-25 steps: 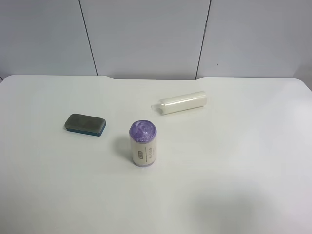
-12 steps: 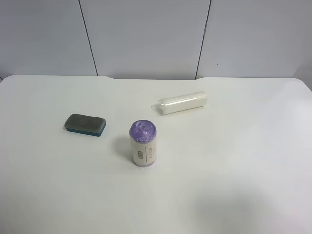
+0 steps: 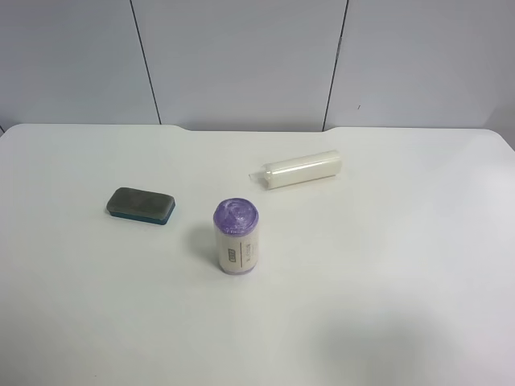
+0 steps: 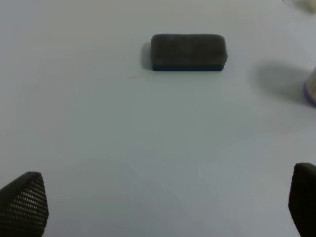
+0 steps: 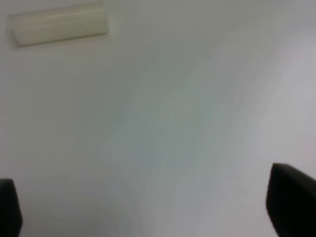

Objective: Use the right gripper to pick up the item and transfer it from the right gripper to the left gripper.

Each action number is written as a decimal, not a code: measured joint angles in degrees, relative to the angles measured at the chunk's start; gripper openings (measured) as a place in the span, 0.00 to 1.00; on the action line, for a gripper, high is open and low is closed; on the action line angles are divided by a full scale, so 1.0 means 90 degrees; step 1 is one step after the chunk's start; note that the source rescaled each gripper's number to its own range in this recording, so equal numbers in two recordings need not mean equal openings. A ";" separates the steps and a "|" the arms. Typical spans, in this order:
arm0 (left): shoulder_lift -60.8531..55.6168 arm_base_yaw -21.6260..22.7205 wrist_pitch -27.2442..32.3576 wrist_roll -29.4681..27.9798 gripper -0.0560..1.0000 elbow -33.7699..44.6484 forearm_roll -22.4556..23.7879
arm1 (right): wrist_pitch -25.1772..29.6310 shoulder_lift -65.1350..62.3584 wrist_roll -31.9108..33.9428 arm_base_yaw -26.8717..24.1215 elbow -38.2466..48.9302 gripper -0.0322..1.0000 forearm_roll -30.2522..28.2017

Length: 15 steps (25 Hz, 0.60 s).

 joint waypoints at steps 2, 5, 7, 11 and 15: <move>0.0000 0.0000 -0.0013 0.0005 0.99 0.0016 0.0000 | 0.0000 0.0000 0.0000 0.0000 0.0000 1.00 0.0000; 0.0000 0.0000 -0.0033 0.0005 0.99 0.0023 0.0000 | 0.0000 0.0000 0.0000 0.0000 0.0000 1.00 0.0000; 0.0000 0.0000 -0.0033 0.0005 0.99 0.0023 0.0000 | 0.0000 0.0000 0.0000 0.0000 0.0000 1.00 0.0000; 0.0000 0.0000 -0.0045 0.0011 0.99 0.0023 0.0000 | 0.0000 0.0000 0.0000 0.0000 0.0000 1.00 0.0000; 0.0000 0.0000 -0.0045 0.0011 0.99 0.0023 0.0000 | 0.0000 0.0000 0.0000 0.0000 0.0000 1.00 0.0000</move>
